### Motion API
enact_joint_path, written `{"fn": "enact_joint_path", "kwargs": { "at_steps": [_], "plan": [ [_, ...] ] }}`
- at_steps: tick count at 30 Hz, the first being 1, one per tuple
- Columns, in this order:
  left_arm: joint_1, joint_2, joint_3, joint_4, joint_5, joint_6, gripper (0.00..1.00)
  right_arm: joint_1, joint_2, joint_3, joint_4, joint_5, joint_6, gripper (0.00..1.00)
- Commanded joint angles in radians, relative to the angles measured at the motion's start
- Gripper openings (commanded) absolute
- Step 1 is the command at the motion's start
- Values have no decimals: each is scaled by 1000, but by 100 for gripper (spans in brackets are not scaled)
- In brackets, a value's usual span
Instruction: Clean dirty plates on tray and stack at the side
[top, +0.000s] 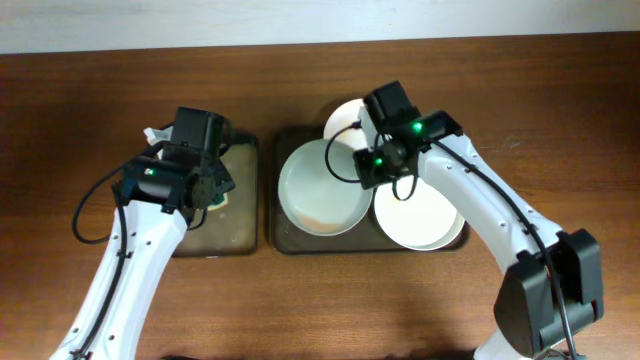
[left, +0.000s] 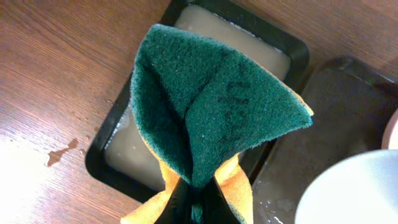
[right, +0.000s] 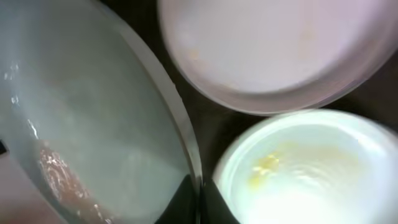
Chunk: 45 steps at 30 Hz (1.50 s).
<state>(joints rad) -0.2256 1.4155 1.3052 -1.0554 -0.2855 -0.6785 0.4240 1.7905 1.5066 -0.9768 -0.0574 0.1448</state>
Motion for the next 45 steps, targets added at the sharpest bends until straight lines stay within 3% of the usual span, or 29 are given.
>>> {"fn": "enact_joint_path", "kwargs": {
  "at_steps": [1,7,14,23,28,32,36,37,40,45],
  "plan": [
    [21,18,-1,14,6,90,0,77,-32,136,-82,328,-10,4],
    [23,80,-2,9,34,135,0,216,-32,239,-158,748,-14,4],
    [23,124,-2,3,99,135,0,385,-32,239,-171,1096,-230,4],
    [23,124,-2,2,99,135,0,499,-32,239,-157,1223,-403,4],
    [23,124,-2,2,99,135,0,500,-32,239,-118,1242,-395,4],
    [23,124,-2,2,99,135,0,439,-32,237,-31,1122,-367,4],
    [23,124,-2,2,99,153,0,266,-26,231,-79,554,-377,4],
    [23,124,-2,2,99,158,0,224,-25,231,-100,505,-365,4],
    [23,124,-2,-4,99,158,0,40,-25,231,-136,446,-125,4],
    [23,124,-2,-8,99,158,0,-325,-24,231,-143,-69,-111,4]
  ]
}}
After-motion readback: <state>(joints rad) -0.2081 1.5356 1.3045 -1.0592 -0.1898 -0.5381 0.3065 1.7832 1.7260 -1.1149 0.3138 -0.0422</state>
